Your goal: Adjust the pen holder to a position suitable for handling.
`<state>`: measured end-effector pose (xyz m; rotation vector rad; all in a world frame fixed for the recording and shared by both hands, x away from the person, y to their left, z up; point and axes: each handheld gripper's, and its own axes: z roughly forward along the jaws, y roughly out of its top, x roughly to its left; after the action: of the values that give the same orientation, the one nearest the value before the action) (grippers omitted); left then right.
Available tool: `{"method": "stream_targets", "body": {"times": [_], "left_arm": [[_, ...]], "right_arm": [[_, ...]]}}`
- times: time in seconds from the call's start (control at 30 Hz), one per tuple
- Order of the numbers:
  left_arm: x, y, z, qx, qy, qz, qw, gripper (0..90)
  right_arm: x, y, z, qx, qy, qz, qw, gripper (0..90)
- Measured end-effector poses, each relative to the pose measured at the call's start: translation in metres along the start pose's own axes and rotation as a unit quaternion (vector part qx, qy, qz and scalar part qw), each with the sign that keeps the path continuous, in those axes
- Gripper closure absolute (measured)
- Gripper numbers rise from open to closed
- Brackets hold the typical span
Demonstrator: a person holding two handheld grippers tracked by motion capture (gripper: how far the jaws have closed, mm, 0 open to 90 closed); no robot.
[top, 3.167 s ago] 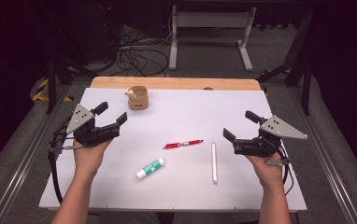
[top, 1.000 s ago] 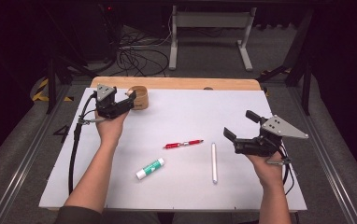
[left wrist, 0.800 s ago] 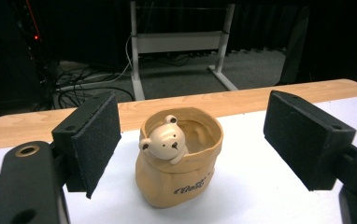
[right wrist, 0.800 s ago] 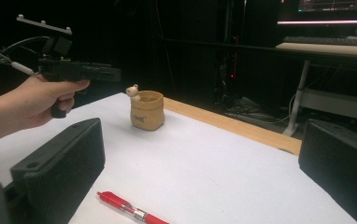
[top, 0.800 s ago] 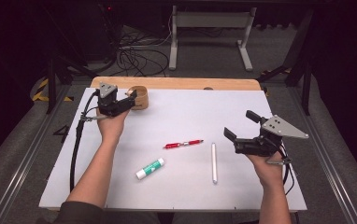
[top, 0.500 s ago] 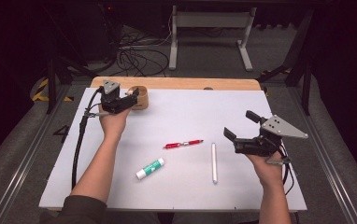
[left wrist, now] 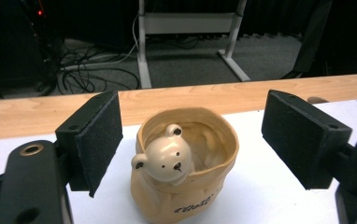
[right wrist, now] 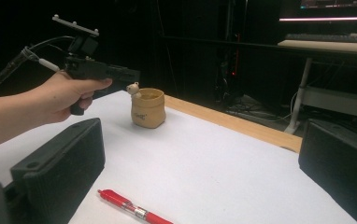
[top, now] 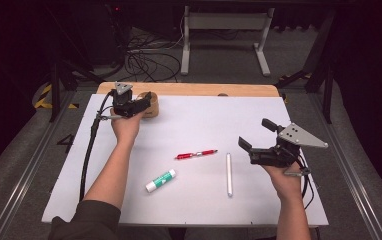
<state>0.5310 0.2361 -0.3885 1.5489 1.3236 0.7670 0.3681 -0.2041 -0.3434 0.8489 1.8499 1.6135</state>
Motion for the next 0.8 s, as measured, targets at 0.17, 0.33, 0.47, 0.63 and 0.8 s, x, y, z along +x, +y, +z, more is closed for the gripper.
{"method": "stream_targets", "body": {"times": [0.17, 0.33, 0.47, 0.63, 0.8], "left_arm": [[0.002, -0.004, 0.008, 0.006, 0.013, -0.010, 0.9999, 21.8], [0.002, -0.008, 0.015, 0.011, 0.027, -0.019, 0.9994, 21.8], [0.000, -0.014, 0.022, 0.020, 0.034, -0.017, 0.9991, 21.8], [0.000, -0.018, 0.027, 0.026, 0.047, -0.022, 0.9983, 21.8], [0.002, -0.021, 0.031, 0.036, 0.058, -0.033, 0.9971, 23.7]], "right_arm": [[0.001, -0.001, 0.002, 0.002, 0.002, 0.000, 1.0000, 0.9], [0.001, -0.002, 0.004, 0.004, 0.005, 0.000, 1.0000, 0.9], [0.002, -0.002, 0.005, 0.006, 0.006, 0.000, 1.0000, 0.9], [0.002, -0.002, 0.006, 0.006, 0.006, 0.000, 1.0000, 0.9], [0.002, -0.003, 0.007, 0.007, 0.009, -0.001, 0.9999, 0.9]]}}
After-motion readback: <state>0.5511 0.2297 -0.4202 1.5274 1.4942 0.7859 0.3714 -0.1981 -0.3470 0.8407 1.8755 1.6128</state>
